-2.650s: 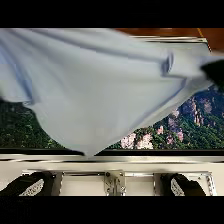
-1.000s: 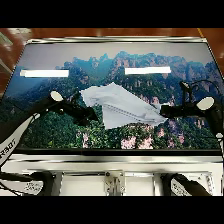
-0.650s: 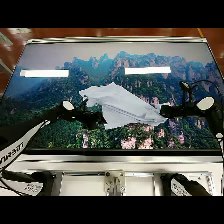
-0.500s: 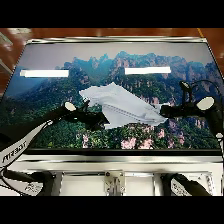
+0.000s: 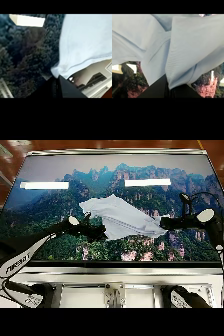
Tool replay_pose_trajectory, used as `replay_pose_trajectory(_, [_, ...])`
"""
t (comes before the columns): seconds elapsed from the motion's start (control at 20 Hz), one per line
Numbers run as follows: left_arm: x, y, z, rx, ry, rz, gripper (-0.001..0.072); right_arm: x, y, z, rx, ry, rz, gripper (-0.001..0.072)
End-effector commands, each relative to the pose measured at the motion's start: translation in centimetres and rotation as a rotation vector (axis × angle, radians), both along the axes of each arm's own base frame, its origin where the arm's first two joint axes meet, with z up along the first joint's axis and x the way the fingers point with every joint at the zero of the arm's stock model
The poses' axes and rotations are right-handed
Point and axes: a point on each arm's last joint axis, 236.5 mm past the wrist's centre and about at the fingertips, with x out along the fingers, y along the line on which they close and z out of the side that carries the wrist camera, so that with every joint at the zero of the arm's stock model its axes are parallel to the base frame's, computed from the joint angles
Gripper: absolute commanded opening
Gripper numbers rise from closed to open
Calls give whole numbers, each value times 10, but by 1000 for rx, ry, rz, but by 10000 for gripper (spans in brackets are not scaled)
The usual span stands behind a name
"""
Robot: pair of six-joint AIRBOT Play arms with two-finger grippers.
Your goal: Fold the shirts.
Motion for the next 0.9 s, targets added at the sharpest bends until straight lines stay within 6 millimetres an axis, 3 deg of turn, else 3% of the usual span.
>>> replay_pose_trajectory(0.0, [-6, 9, -4, 51, -27, -64, 35, 0, 3, 1, 15, 1, -2, 57])
replay_pose_trajectory(0.1, [0, 15, 15, 73, -110, -114, 34, 0, 5, 3, 27, 1, -3, 57])
replay_pose_trajectory(0.2, [19, 22, 67, 74, -264, -130, 33, 3, 8, 14, 35, -39, 4, 57])
replay_pose_trajectory(0.25, [30, 29, 102, 75, -365, -131, 34, 7, 10, 25, 36, -87, 14, 57])
replay_pose_trajectory(0.35, [52, 54, 205, 103, -652, -125, 33, 13, 12, 71, 7, -236, 63, 57])
replay_pose_trajectory(0.4, [58, 69, 266, 125, -822, -110, 34, 17, 11, 108, -24, -342, 88, 57])
replay_pose_trajectory(0.5, [46, 106, 415, 171, -1220, -51, 34, 19, 10, 202, -94, -598, 109, 57])
replay_pose_trajectory(0.55, [25, 129, 493, 177, -1402, 26, 34, 12, 8, 263, -132, -763, 96, 57])
replay_pose_trajectory(0.65, [-37, 167, 613, 174, -1688, 161, 34, -20, 4, 381, -200, -1087, 38, 56])
replay_pose_trajectory(0.7, [-71, 181, 657, 168, -1797, 213, 34, -45, 2, 430, -234, -1224, 10, 57])
replay_pose_trajectory(0.75, [-99, 190, 685, 163, -1873, 247, 34, -69, 1, 464, -268, -1322, -8, 57])
replay_pose_trajectory(0.85, [-140, 198, 716, 127, -1956, 290, 34, -111, 2, 505, -314, -1438, -25, 57])
